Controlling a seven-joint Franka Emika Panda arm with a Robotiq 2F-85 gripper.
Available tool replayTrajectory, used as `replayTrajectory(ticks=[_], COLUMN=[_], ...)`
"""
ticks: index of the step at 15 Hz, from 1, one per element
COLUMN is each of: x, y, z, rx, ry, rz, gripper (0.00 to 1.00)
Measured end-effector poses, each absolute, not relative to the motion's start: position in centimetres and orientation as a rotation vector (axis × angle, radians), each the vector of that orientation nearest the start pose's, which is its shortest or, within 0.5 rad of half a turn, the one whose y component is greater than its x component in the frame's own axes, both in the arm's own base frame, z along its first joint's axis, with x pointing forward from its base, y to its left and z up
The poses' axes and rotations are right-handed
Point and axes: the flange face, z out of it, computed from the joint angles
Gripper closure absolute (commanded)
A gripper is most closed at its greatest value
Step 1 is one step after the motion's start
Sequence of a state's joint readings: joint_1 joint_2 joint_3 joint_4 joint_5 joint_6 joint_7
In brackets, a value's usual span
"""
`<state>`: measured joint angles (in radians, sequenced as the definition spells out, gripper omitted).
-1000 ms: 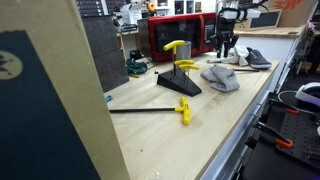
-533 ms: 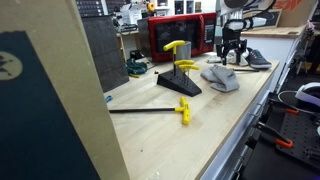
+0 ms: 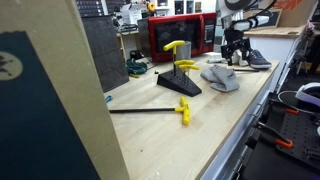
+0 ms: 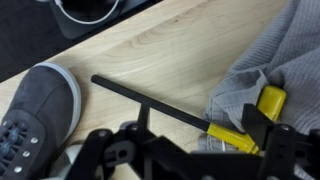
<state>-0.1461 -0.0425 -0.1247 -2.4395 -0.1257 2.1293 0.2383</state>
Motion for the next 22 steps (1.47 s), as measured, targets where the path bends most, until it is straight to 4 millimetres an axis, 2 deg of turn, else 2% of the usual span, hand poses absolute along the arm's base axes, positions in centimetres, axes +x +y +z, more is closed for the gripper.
replayTrajectory(ticks=[2,5,9,13,15,17,22], x=[42.7,42.7,42.8,43.4,43.7,43.9,43.5], y=[-12.2,-11.6,-11.2,-9.0,-8.7,-9.0,-11.2], z=[30.8,32.0,31.6,30.7,30.8,31.1,31.4], rx=[-3.188,-3.226,-3.231,-3.231,-3.207,-3.165,-3.0], ry=[0.548,0.498,0.448,0.078,-0.109,-0.288,-0.692], rz=[0.479,0.469,0.484,0.525,0.525,0.515,0.491], gripper=[0.0,0.0,0.0,0.0,0.0,0.0,0.0])
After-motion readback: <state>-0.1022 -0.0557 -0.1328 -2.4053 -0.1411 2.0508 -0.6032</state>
